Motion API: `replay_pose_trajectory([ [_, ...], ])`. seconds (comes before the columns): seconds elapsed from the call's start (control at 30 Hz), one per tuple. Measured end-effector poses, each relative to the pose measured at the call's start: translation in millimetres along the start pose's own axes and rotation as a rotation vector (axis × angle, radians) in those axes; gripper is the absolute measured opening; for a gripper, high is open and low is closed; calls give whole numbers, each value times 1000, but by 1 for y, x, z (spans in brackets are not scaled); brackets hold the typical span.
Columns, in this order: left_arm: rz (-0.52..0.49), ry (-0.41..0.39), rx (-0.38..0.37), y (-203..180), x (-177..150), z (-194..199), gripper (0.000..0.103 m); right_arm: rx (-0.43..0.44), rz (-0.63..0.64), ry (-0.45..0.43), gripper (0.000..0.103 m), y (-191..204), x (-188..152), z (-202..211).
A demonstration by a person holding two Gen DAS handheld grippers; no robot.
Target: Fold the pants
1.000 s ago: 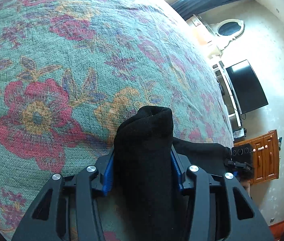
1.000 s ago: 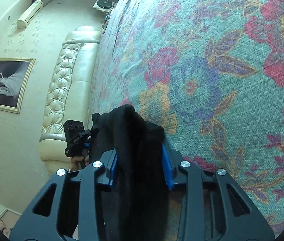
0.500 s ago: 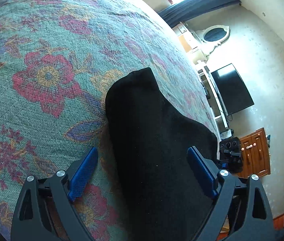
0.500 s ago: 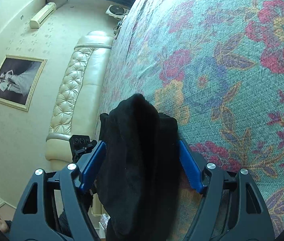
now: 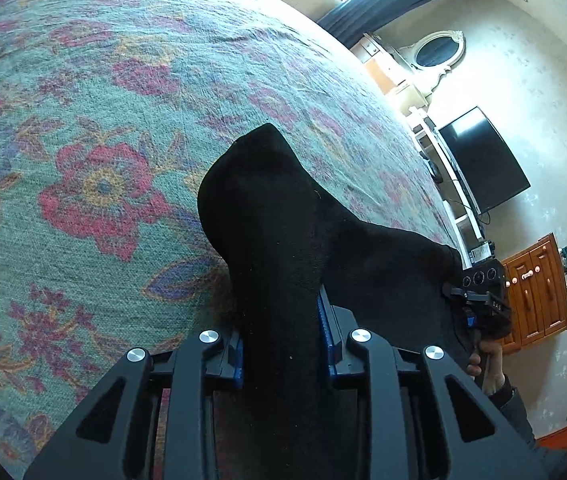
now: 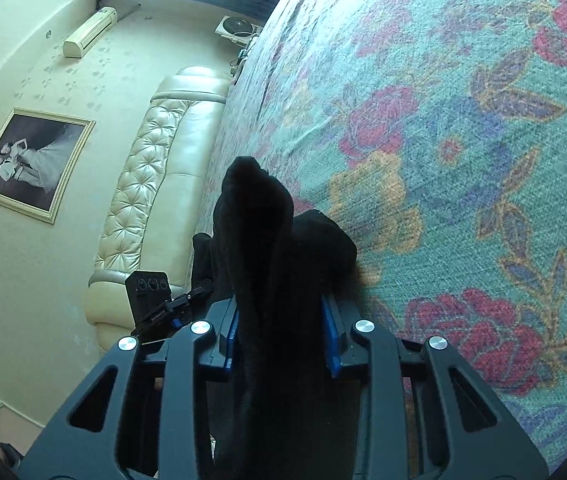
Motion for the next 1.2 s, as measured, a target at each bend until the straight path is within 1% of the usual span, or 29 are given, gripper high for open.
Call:
replay_pose_trajectory([
  [0.03,7,-3,7,0,3,1,28,5,1,4,31,1,1,-5],
  [0.13,42,-13,17,21,5,9,28,23,-2,21,31,4,3,-22],
  [0.27,62,-27,40,37,13,17,28,41,-7,45,31,5,4,-44],
  [0.3,62,-29,39,40,14,17,28,37,-5,49,31,4,4,-47],
  [0.37,59,-22,30,41,11,16,30,-3,12,47,34,1,4,-47],
  [0.4,61,-38,30,39,9,19,33,-12,11,46,39,1,3,-45],
  [0.43,66,-55,26,37,6,23,37,-18,10,44,46,1,1,-42],
  [0.47,72,-70,30,35,3,27,40,-27,7,44,49,2,-2,-39],
  [0.5,80,-83,26,33,-2,32,50,-32,5,46,54,3,-6,-35],
  [0.53,94,-96,18,32,-9,38,63,-35,4,48,60,4,-11,-30],
  [0.6,115,-104,19,30,-24,49,74,-43,2,52,67,9,-23,-20],
  [0.63,119,-97,29,30,-35,53,76,-53,-1,58,71,11,-29,-17],
  [0.7,125,-80,57,29,-56,58,78,-72,-7,88,73,13,-44,-13],
  [0.73,132,-75,73,30,-65,59,80,-81,-3,104,73,14,-51,-14],
  [0.77,136,-67,88,31,-74,58,80,-97,5,121,69,14,-58,-15],
  [0.8,132,-55,113,31,-81,55,80,-129,14,138,43,14,-64,-17],
  [0.83,113,-59,146,32,-86,53,80,-148,10,152,38,11,-70,-19],
  [0.87,88,-74,168,32,-88,51,80,-150,4,140,37,8,-73,-17],
  [0.93,41,-95,196,32,-89,45,81,-125,-15,108,34,1,-78,-13],
  [1.0,28,-114,199,32,-87,43,82,-97,-19,78,35,-1,-83,-10],
  [1.07,28,-120,195,30,-86,47,82,-105,-10,53,41,4,-86,-8],
  [1.1,31,-124,207,28,-84,50,81,-123,-8,46,49,7,-88,-7],
  [1.13,36,-130,235,28,-86,56,81,-153,-3,31,58,11,-90,-3],
  [1.17,36,-138,259,26,-88,62,81,-208,13,1,63,14,-91,5],
  [1.2,30,-151,288,22,-91,68,81,-283,49,-30,70,20,-92,10],
])
Point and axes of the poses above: each gripper's, at about its wrist camera, not at the fingertips, and z roughly against the way its jaws point, y to its left, x to its top, the point moved 7 cm from there along -z, roughly the way its jaws point, and after that the axes turned 14 degrees about x, right-handed, at the moved point
